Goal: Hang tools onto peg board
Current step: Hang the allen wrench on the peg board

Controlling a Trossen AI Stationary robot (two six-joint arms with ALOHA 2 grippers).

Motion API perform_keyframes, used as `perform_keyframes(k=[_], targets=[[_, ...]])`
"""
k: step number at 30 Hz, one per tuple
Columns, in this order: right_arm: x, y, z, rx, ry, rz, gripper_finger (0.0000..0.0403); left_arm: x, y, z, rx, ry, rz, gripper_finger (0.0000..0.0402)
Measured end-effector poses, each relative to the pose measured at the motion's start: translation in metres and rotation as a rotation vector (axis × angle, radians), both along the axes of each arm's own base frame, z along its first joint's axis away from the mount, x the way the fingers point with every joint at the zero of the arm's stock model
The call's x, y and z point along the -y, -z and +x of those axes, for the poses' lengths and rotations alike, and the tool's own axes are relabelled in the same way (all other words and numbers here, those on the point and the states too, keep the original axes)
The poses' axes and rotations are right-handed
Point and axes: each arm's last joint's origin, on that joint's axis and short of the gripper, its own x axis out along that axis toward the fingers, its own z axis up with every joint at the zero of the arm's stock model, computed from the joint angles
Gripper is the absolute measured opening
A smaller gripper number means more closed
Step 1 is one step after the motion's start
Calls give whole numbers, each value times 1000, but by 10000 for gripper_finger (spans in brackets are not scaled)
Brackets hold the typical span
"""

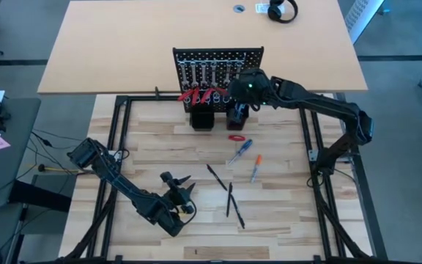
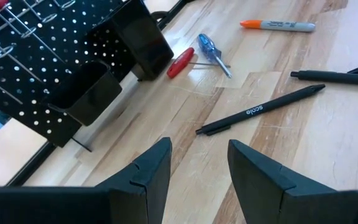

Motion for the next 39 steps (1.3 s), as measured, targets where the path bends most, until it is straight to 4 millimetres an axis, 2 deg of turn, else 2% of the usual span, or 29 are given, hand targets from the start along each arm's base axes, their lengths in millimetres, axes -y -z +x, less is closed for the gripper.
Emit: perform_keyframes(k=[14,23,32,39], targets=[[29,1,-12,72,-5,134,54,-2,0,2,5,-7,-3,150],[33,0,-14,93,1,161,56,0,-2,4,23,-1,-6,150],[42,24,1,50,4,223,57,8,-9,15,40,62,27,151],[43,26,4,51,-1,216,78,9,-10,16,37,69,35,150]])
